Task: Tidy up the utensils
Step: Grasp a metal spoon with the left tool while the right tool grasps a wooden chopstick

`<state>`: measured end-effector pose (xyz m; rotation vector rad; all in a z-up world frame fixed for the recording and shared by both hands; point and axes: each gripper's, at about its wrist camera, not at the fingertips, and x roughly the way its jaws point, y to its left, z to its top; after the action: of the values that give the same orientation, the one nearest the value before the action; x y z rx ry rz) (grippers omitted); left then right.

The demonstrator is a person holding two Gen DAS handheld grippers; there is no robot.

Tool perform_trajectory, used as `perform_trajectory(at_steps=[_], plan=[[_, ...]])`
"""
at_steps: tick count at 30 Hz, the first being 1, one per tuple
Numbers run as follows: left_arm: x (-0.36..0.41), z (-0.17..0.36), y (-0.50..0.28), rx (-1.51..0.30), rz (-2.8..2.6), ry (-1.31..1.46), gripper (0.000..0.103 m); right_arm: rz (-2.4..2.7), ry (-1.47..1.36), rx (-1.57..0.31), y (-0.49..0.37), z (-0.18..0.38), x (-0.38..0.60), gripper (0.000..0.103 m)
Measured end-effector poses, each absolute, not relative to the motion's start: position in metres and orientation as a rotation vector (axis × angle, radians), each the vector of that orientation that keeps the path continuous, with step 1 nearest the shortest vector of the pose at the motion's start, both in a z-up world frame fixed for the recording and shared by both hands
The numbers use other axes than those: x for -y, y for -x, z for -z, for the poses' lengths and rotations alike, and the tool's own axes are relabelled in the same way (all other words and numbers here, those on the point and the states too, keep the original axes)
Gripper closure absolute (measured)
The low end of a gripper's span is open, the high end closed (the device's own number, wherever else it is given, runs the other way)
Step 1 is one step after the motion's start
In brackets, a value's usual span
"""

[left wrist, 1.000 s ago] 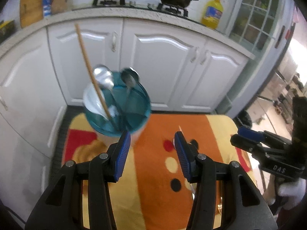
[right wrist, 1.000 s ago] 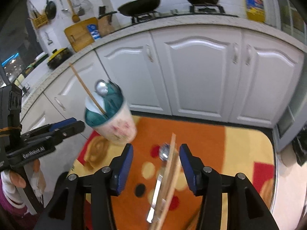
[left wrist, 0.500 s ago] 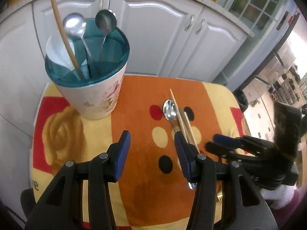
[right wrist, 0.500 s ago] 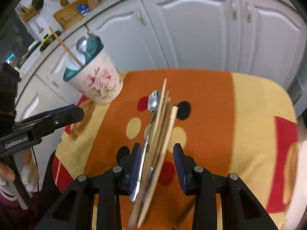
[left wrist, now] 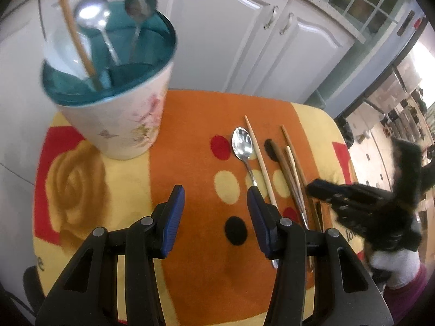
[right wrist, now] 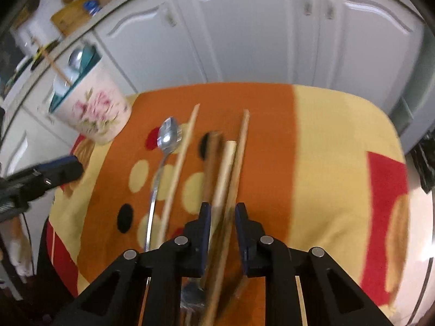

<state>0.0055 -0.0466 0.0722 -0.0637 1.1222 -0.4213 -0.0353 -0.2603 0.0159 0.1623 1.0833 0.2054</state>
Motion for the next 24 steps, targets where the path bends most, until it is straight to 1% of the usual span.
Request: perform_trajectory(at_steps=[4, 10, 19, 24], plan=[[0.064, -0.062, -0.012, -1.144, 0.438, 0.039, 0.056, -0.193, -0.196, -1.065, 0.039, -0.028, 0.278, 0.085], [0.08, -0.05, -0.032, -1.148, 0.427, 0.032, 0.056, -0.26, -0.255, -1.031, 0.038, -0.038, 0.275, 0.085], [0.09, -0.033, -0.061, -1.138, 0.452, 0.053, 0.056, -0.304, -0.34, -1.009, 0.006, -0.024, 0.281, 0.085], [0.098, -0.029, -0.067, -1.115, 0.452, 0.029, 0.056, -0.307, -0.32, -1.034, -0.013, -0.019, 0.28, 0.085]])
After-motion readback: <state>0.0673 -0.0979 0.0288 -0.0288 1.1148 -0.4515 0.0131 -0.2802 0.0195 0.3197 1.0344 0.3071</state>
